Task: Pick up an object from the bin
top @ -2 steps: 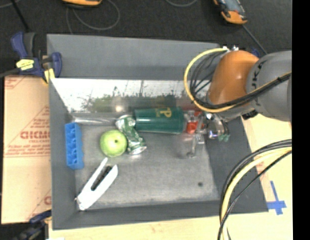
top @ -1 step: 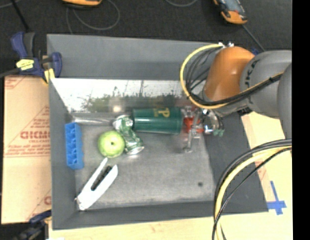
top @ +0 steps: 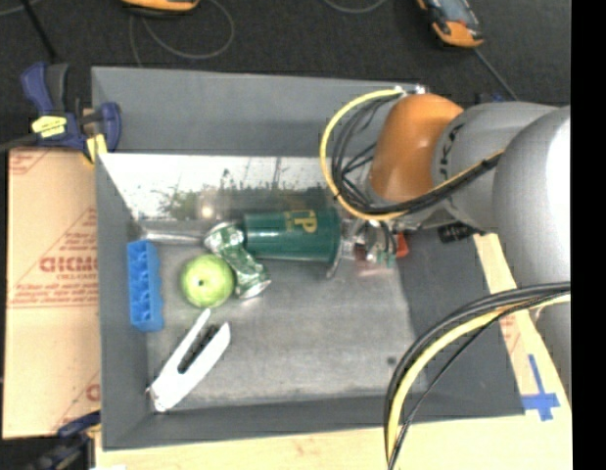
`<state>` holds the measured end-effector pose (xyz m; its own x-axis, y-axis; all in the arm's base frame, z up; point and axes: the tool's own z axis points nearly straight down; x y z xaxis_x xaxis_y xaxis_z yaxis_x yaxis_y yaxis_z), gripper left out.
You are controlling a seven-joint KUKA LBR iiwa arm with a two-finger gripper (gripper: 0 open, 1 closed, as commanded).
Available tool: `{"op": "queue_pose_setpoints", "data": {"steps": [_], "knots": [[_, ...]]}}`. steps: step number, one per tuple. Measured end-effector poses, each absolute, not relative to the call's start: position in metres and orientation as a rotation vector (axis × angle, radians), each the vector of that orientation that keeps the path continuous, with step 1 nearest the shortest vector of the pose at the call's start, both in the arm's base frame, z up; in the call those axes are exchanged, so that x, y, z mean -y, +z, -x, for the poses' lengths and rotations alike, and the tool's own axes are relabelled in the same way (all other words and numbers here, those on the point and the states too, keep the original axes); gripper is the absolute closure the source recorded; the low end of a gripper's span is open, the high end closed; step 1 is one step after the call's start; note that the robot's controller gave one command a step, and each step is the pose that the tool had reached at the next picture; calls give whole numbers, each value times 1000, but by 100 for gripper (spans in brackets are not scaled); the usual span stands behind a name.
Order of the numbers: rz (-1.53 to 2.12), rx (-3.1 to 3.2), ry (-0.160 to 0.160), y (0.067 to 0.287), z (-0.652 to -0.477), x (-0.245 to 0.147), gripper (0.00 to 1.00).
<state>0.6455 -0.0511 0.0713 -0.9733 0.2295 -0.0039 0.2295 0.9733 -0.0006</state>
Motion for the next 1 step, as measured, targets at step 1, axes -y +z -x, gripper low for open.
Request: {"op": "queue_pose_setpoints", "data": {"steps": [1], "knots": [[-361, -3117, -2, 71, -645, 51, 100]]}}
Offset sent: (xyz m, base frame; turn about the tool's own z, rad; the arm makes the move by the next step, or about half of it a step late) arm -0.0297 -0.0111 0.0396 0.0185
